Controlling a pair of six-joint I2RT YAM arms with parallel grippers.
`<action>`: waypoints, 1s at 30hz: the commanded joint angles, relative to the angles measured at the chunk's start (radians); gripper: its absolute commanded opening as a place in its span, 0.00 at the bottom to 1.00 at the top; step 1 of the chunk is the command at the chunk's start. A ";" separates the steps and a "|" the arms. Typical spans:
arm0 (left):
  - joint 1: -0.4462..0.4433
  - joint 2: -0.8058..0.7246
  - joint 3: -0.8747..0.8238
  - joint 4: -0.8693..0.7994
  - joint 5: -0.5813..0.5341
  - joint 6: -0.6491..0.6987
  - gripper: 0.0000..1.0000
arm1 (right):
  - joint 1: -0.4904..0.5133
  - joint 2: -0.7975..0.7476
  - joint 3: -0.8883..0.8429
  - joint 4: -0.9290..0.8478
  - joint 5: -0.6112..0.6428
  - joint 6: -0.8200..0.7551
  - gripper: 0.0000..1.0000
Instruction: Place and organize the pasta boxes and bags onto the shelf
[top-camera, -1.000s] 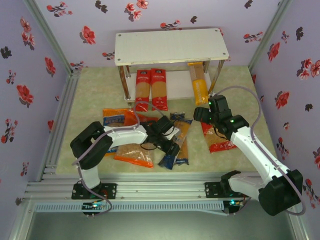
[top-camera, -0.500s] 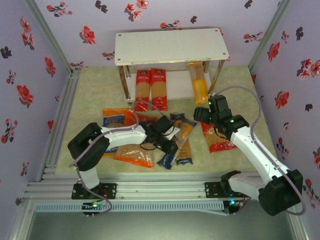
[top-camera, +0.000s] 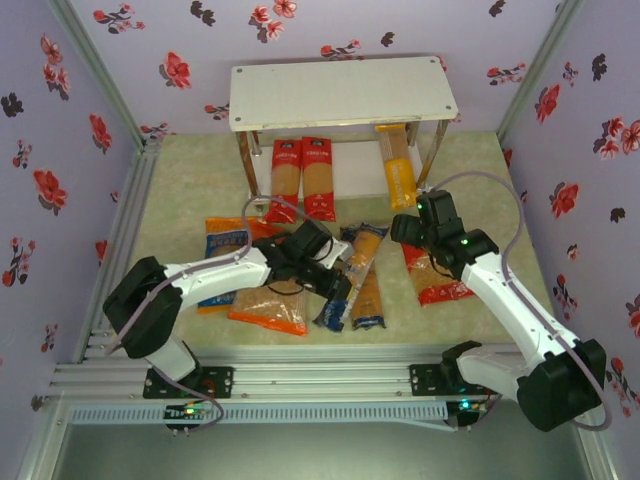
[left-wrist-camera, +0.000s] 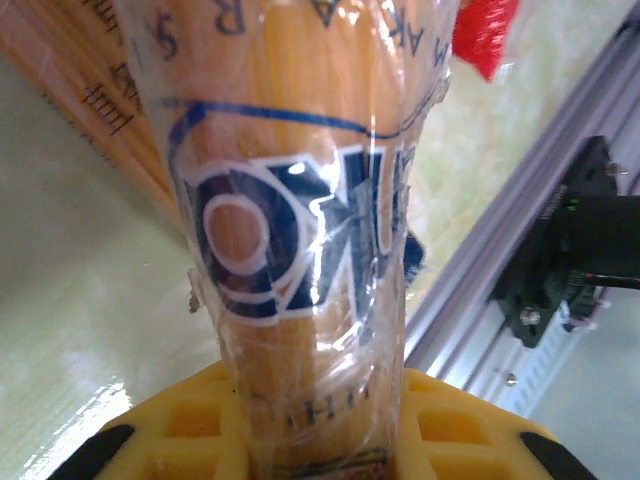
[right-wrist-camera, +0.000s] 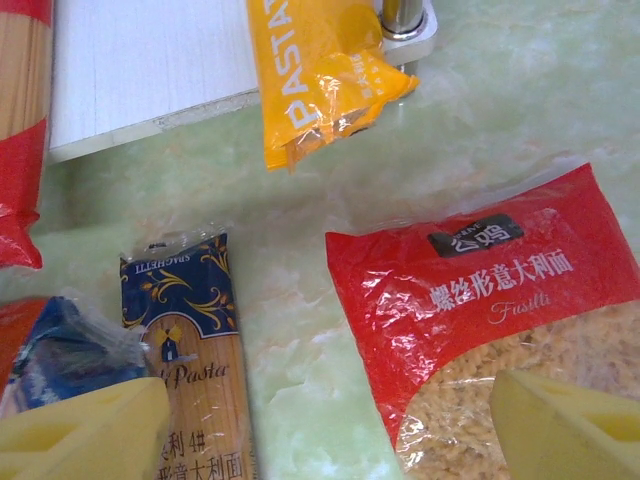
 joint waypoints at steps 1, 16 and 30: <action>0.027 -0.076 0.025 0.153 0.084 -0.054 0.00 | 0.005 -0.005 0.041 -0.036 0.053 -0.017 0.84; 0.122 0.039 0.174 0.340 0.000 -0.177 0.00 | 0.004 -0.047 0.048 -0.057 0.044 -0.007 0.84; 0.242 0.373 0.617 0.165 -0.021 -0.127 0.00 | 0.000 -0.022 0.070 -0.062 0.015 -0.033 0.84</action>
